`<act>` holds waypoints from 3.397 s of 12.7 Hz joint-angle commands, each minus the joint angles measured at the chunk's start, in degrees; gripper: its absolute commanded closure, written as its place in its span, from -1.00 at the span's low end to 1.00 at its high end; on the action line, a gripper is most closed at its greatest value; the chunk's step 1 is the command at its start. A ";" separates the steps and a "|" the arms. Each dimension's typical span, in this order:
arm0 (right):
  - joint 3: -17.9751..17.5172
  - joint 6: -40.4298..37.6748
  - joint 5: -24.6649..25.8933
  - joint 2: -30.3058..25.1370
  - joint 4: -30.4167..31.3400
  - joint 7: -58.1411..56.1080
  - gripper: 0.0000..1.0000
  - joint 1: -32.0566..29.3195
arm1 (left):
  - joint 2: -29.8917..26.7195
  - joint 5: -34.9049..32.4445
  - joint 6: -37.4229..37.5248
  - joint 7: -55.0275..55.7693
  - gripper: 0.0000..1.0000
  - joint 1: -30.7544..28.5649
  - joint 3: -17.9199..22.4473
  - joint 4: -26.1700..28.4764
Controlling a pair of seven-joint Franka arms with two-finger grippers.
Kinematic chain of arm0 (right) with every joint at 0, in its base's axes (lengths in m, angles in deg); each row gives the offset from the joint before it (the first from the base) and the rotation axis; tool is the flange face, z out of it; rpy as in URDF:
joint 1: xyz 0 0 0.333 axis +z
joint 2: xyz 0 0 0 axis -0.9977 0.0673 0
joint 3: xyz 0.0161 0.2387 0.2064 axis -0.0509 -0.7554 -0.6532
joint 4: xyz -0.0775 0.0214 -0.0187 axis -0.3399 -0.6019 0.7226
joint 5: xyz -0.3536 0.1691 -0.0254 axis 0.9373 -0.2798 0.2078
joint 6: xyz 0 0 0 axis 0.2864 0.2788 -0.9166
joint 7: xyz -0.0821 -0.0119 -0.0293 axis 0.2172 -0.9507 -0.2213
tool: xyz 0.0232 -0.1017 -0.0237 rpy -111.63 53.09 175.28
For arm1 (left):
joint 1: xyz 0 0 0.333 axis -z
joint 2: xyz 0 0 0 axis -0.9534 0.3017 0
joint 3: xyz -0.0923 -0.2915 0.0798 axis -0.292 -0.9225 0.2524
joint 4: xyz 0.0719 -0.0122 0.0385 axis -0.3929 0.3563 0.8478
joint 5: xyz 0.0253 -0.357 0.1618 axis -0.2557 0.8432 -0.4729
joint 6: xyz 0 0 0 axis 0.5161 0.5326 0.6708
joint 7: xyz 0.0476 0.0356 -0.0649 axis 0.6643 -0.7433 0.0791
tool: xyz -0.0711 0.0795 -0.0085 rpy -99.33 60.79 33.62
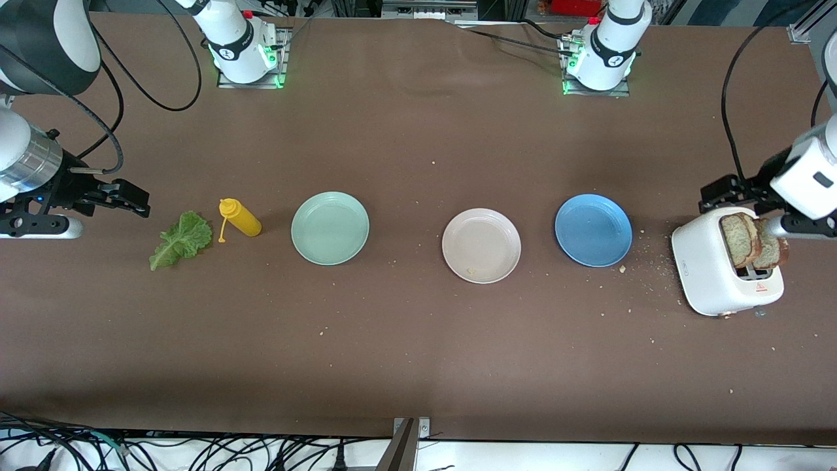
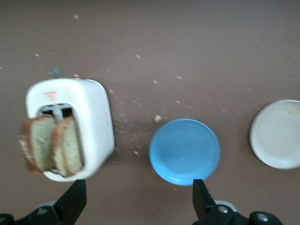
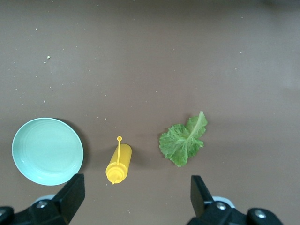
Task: Make sandwich in beige plate with both arms
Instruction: 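Lower the left gripper onto a bread slice in the toaster and grasp, then lift the bread slice out and carry it to the beige plate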
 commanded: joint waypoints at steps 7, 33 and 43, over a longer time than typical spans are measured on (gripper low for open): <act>-0.19 0.50 0.77 -0.33 0.31 0.60 -1.00 -0.02 | 5.28 -7.39 -5.45 -1.54 -0.85 -5.50 -0.55 4.25; -0.19 0.50 0.95 -0.24 0.31 0.51 -1.00 -0.02 | 1.58 -7.04 3.99 -1.89 1.00 -11.84 -4.58 3.33; -0.10 0.32 0.95 -0.33 0.23 0.25 -1.00 -0.02 | 12.80 29.38 8.42 -2.94 1.00 -6.83 -14.09 0.75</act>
